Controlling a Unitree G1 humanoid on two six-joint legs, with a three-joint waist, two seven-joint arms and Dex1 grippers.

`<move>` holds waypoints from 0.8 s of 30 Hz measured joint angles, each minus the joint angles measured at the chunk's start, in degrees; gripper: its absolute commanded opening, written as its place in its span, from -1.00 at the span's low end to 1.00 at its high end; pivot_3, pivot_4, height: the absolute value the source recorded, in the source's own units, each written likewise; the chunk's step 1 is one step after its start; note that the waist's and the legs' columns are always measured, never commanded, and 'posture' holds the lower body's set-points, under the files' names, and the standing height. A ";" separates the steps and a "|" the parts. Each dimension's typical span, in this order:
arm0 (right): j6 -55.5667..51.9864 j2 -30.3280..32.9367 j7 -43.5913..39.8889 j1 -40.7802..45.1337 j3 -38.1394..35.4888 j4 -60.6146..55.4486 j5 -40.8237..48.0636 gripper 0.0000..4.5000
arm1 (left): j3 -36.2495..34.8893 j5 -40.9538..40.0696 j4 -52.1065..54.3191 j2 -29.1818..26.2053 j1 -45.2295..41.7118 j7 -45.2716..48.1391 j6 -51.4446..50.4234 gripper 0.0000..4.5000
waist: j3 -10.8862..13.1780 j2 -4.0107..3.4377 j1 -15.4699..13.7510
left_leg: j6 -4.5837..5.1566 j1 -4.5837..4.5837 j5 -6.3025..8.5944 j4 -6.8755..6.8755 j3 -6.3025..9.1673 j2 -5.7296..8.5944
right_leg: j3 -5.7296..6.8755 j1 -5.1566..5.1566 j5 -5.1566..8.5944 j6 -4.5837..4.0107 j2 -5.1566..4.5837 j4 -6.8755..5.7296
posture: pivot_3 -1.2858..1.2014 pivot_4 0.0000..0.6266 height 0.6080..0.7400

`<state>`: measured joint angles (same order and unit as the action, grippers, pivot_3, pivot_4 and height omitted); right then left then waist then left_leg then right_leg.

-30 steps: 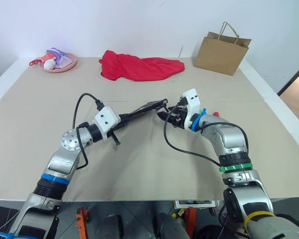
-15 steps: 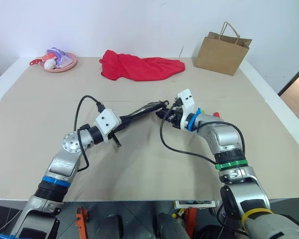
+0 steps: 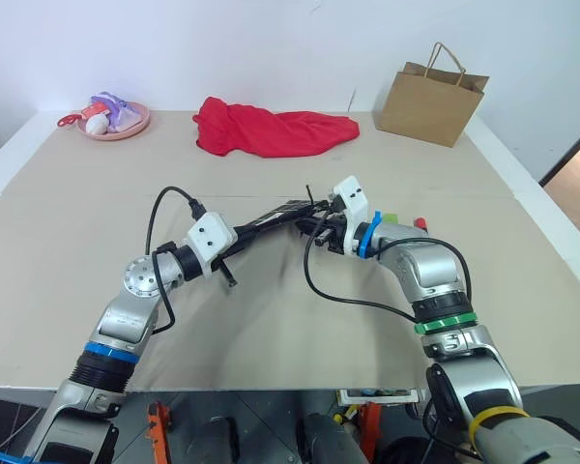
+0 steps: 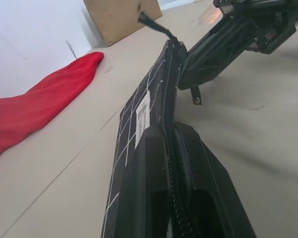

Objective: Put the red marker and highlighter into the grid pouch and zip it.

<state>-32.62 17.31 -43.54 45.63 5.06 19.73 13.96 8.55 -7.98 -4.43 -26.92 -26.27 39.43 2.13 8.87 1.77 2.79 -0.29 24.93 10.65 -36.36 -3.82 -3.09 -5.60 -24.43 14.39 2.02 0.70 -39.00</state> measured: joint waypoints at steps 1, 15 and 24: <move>-0.02 -0.16 0.01 0.00 0.19 -0.16 -0.07 -0.98 | -0.01 0.01 -0.07 0.07 -0.02 0.06 0.04 -1.00 | 0.00 0.00 0.00 | 0.00 0.00 0.00 0.00 0.00 0.00 | 0.00 0.00 0.00 0.00 0.00 0.00 | 0.03 -0.52 1.00; -3.48 -1.55 -5.49 -1.24 5.37 -7.23 1.48 -0.98 | -0.05 0.13 -1.42 0.83 -0.89 1.91 0.53 -1.00 | 0.00 0.00 -0.03 | 0.00 0.04 0.00 -0.03 0.09 0.00 | 0.11 0.00 0.00 -0.01 0.00 0.00 | 0.03 -0.52 1.00; -7.39 -1.89 -10.19 -6.41 8.65 -18.44 5.16 -0.98 | -0.10 0.12 -1.70 1.16 -0.94 2.76 1.40 -1.00 | 0.00 0.00 -0.11 | 0.00 0.09 0.00 -0.07 0.19 0.02 | 0.20 0.01 0.02 -0.02 -0.01 0.00 | 0.03 -0.52 1.00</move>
<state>-40.00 15.43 -53.73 39.21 13.71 1.29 19.12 8.45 -7.86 -6.14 -25.76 -27.22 42.19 3.53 8.87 1.78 2.68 -0.29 25.03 10.65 -36.44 -3.63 -3.07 -5.40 -24.42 14.41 2.00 0.69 -39.01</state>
